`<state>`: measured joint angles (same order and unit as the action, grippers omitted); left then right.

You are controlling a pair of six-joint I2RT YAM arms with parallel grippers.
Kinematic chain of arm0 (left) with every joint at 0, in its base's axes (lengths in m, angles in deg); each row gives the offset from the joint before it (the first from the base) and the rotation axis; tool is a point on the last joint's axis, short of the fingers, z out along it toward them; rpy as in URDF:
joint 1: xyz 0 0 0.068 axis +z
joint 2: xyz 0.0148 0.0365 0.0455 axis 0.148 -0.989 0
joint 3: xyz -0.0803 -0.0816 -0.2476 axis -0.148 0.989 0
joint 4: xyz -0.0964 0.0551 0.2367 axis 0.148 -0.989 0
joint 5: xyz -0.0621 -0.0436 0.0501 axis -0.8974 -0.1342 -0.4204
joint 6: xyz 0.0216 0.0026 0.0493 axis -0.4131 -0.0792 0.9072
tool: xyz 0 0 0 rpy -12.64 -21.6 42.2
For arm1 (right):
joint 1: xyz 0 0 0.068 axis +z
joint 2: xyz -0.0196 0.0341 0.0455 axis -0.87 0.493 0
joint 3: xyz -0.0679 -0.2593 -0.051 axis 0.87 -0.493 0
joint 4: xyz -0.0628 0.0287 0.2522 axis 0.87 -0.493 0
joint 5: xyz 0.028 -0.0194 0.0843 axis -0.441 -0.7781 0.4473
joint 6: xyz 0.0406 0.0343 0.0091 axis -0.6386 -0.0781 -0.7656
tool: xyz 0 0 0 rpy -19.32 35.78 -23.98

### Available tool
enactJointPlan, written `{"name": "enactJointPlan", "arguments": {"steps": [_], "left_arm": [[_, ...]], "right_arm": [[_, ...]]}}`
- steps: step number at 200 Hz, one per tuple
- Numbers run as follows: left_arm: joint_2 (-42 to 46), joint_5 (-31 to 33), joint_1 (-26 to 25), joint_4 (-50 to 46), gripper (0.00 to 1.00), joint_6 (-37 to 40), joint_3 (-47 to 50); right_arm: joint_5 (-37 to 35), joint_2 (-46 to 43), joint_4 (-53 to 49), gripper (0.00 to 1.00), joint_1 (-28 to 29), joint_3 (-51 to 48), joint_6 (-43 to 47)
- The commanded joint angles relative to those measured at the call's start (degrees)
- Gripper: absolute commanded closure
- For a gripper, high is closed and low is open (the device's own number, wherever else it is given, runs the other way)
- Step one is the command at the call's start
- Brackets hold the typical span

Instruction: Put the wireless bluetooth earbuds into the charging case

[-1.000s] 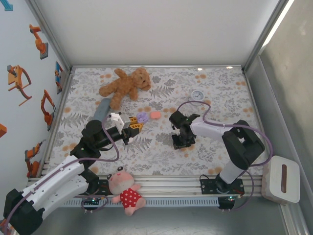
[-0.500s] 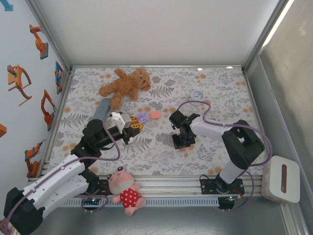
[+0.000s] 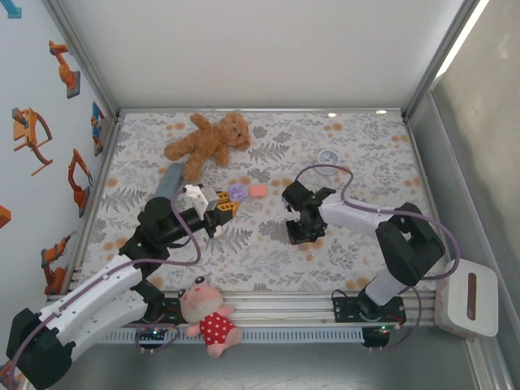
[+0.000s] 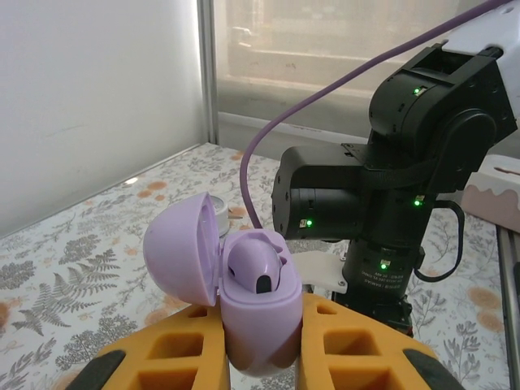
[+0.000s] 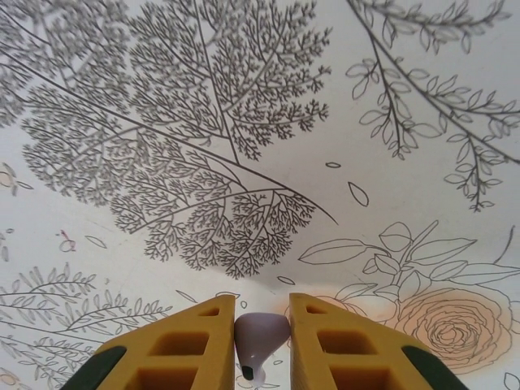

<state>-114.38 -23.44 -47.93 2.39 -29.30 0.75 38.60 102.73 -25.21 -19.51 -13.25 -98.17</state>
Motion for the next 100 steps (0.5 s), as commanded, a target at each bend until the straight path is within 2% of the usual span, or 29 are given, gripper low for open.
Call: {"name": "enactJointPlan", "arguments": {"steps": [1, 100], "left_arm": [[-0.22, 0.57, -0.33, 3.98, 1.00, -1.40, 0.55], [-5.22, 2.60, -0.37, 12.64, 1.00, -4.20, 2.97]], "right_arm": [[-2.12, -2.95, -1.30, 0.80, 0.10, 1.89, -1.19], [-4.75, -14.62, -0.45, 0.80, 0.10, 8.12, -3.64]]}}
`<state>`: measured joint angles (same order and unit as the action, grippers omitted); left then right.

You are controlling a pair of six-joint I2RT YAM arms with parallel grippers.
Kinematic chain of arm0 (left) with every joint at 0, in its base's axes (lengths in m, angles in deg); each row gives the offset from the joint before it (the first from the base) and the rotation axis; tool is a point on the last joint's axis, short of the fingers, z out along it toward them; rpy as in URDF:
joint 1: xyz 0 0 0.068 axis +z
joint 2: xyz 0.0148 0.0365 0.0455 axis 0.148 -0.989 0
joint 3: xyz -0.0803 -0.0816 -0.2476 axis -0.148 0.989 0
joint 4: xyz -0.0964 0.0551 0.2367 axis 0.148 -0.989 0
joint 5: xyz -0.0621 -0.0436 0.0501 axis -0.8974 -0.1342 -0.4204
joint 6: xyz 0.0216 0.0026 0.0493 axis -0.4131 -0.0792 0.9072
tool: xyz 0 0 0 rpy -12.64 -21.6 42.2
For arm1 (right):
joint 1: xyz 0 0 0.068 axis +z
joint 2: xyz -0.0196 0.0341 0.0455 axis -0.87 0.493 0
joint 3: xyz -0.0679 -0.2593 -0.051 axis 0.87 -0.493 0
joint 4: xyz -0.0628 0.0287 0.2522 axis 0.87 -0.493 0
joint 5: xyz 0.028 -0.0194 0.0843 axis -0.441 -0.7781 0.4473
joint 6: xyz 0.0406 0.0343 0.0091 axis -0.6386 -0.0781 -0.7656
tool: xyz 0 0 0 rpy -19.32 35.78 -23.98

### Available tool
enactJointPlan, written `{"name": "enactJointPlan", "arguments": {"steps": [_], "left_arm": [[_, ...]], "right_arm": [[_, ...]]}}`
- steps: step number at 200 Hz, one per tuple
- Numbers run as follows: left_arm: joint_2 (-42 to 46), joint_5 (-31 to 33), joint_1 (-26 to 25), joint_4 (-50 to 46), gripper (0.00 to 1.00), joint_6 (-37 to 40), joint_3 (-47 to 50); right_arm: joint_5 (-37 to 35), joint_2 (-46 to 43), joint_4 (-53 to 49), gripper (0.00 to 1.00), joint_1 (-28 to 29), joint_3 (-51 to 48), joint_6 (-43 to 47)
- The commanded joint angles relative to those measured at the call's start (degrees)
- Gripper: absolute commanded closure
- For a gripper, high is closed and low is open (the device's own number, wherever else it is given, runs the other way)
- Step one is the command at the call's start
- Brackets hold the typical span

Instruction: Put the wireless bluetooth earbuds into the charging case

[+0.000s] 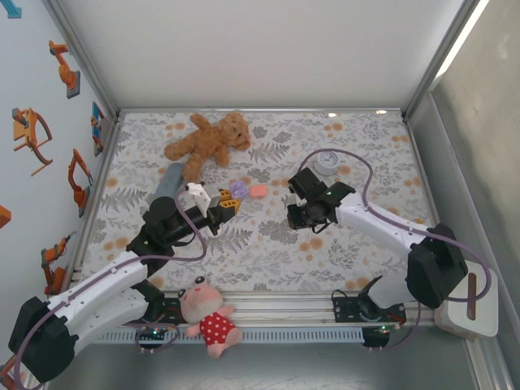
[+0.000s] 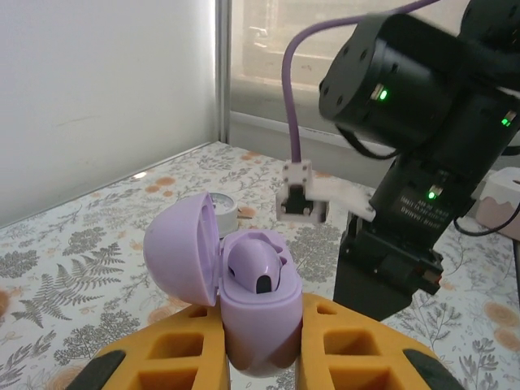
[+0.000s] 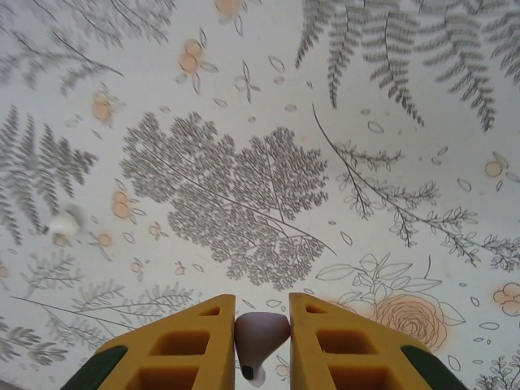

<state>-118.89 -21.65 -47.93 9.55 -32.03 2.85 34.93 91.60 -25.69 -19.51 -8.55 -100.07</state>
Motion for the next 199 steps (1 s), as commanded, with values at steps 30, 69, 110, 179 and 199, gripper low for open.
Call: {"name": "enactJointPlan", "arguments": {"steps": [30, 69, 110, 179, 199], "left_arm": [[-2.41, 1.93, -0.40, 7.68, 1.00, -0.95, 0.78], [-6.09, 1.59, -0.36, 11.09, 1.00, -0.17, -0.25], [-9.39, 0.41, -0.39, 15.25, 1.00, 0.44, -1.21], [-12.72, -1.46, -0.39, 17.18, 1.00, 1.02, -3.26], [-13.01, -1.45, -0.39, 17.50, 1.00, 1.29, -3.47]], "right_arm": [[0.21, -6.51, 2.03, 0.80, 0.13, 5.97, -2.45], [0.60, -8.56, 3.88, 0.81, 0.09, 10.36, -2.55], [3.06, -8.63, 7.18, 0.81, 0.19, 15.52, -3.05], [5.44, -6.25, 13.02, 0.82, 3.46, 20.83, -4.40], [5.40, -5.23, 12.84, 0.82, 4.22, 21.34, -4.57]]}}
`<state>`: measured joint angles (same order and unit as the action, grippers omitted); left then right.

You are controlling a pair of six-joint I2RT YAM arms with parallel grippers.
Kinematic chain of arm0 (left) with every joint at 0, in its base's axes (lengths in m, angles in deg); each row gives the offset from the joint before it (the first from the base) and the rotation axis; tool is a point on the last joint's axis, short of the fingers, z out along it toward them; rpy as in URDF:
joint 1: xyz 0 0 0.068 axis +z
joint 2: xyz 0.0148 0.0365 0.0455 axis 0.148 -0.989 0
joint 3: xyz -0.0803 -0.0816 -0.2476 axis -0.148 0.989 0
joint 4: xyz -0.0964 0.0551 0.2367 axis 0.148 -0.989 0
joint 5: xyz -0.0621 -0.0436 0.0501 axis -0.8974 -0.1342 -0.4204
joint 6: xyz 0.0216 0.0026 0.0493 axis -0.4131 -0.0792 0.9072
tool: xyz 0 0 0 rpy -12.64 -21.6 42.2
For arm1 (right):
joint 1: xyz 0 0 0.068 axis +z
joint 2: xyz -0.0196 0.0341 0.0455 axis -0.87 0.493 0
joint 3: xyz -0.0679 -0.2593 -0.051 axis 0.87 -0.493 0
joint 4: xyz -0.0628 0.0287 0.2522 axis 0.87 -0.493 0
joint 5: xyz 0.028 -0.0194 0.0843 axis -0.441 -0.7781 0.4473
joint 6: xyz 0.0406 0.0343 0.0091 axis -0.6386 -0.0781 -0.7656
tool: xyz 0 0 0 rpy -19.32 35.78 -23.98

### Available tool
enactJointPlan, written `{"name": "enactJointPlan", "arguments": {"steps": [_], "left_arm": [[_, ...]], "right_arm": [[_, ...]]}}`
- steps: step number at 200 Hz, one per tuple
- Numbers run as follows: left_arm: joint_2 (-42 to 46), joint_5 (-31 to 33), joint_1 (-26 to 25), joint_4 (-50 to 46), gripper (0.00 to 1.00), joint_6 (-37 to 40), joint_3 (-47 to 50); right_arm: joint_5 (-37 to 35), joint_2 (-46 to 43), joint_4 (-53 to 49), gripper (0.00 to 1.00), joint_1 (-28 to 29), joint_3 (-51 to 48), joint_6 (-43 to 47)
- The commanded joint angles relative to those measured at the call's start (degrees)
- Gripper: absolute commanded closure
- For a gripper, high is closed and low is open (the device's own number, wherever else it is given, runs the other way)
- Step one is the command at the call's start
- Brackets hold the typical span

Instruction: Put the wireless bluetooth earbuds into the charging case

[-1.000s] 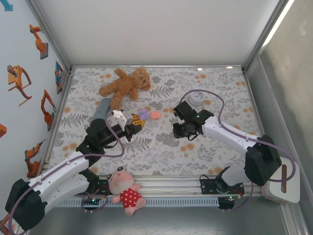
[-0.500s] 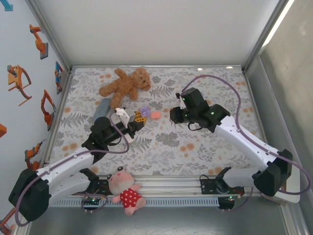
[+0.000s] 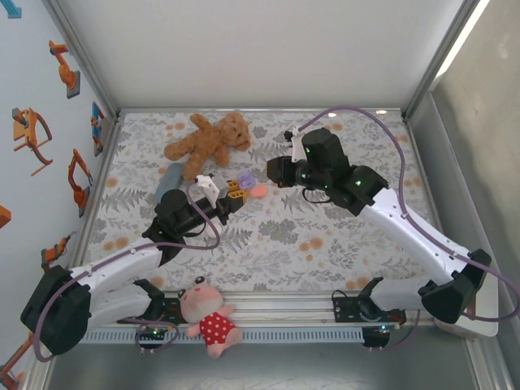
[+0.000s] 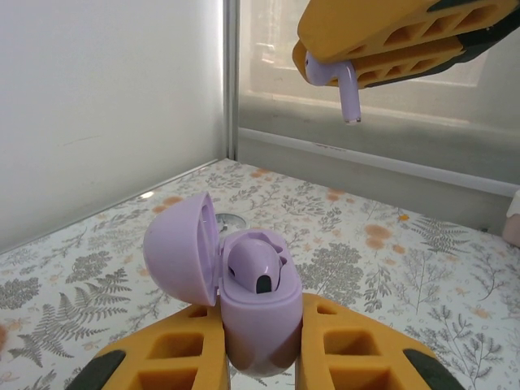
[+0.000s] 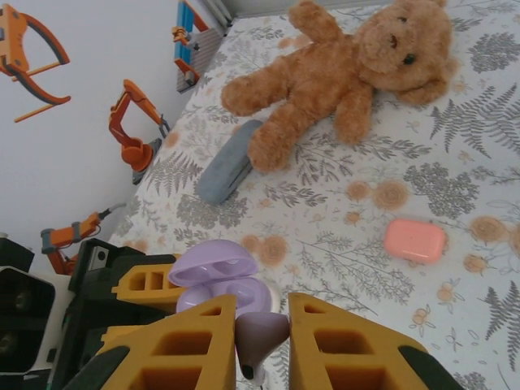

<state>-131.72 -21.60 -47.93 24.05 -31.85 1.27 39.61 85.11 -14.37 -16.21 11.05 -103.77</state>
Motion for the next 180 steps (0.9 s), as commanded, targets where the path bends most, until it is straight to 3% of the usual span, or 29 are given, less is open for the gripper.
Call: {"name": "enactJointPlan", "arguments": {"steps": [1, 180], "left_arm": [[-0.16, -1.54, -0.35, 3.00, 1.00, 1.13, -1.92], [-0.84, -3.69, -0.32, 4.43, 1.00, 0.22, -2.63]], "right_arm": [[0.70, 1.35, 1.49, 0.82, 0.97, 1.79, -0.87], [-2.80, 5.83, 3.22, 0.82, 3.91, 3.66, 0.01]]}}
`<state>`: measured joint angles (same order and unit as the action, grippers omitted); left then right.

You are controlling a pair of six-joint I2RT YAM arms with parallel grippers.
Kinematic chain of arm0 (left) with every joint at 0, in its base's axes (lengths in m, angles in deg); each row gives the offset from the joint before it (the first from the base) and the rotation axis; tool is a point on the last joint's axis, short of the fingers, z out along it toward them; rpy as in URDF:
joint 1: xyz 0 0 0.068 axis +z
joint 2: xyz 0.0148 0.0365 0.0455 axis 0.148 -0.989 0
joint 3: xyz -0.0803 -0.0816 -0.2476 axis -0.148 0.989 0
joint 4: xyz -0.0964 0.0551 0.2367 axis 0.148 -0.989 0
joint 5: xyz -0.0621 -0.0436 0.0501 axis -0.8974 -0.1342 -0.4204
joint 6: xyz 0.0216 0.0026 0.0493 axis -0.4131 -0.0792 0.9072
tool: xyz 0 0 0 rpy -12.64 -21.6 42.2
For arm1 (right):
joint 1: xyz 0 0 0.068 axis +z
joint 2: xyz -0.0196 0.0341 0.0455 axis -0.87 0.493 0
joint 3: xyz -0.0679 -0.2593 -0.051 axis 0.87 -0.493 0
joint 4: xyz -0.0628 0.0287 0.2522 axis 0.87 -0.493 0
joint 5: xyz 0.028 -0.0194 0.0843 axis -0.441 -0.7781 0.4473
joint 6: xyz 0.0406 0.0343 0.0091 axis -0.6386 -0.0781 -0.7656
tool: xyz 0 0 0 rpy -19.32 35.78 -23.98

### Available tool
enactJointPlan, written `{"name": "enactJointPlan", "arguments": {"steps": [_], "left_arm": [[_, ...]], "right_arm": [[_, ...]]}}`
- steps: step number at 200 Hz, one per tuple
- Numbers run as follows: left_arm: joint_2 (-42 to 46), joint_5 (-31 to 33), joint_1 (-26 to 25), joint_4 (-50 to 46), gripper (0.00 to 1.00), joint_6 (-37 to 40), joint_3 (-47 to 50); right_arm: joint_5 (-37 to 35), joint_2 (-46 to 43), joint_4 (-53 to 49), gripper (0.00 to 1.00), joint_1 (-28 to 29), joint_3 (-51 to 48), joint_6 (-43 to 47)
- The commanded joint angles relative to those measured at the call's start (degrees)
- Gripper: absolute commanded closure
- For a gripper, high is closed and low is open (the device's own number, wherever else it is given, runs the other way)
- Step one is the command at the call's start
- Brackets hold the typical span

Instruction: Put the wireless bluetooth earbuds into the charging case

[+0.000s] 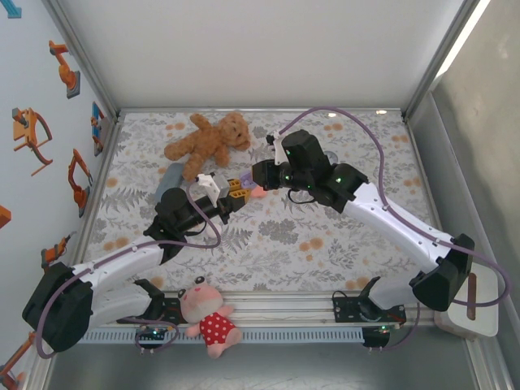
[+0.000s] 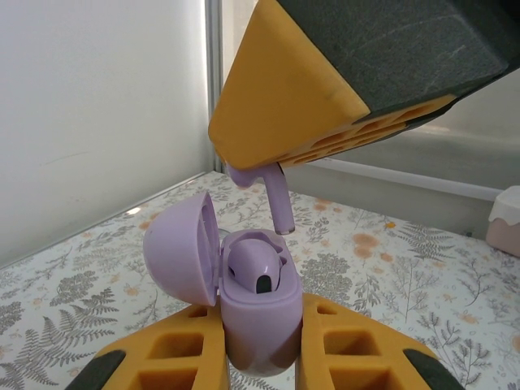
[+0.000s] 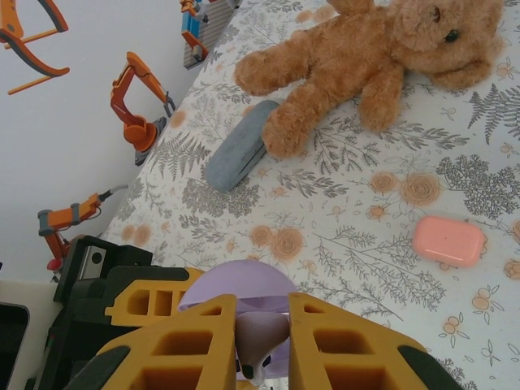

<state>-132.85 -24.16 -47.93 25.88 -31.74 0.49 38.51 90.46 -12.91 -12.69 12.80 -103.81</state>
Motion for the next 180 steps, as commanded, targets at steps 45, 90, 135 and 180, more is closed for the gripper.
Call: {"name": "enactJointPlan", "arguments": {"steps": [45, 90, 135, 180], "left_arm": [[0.65, -1.04, -0.44, 2.41, 1.00, 0.07, -1.69], [0.97, -0.87, -0.41, 2.42, 1.00, -0.24, -1.69], [1.70, -0.30, -0.44, 1.88, 1.00, -0.18, -1.69], [2.42, 0.10, -0.44, 0.94, 1.00, 0.15, -1.86]], "right_arm": [[-1.84, 0.86, 1.70, 0.82, 0.38, 1.92, 0.23], [-1.36, 1.62, 1.76, 0.82, 0.48, 2.73, 0.31], [-1.66, 1.05, 0.81, 0.82, 0.75, 1.85, 0.17], [-1.58, 0.83, 0.04, 0.82, 1.34, 1.08, 0.01]]}}
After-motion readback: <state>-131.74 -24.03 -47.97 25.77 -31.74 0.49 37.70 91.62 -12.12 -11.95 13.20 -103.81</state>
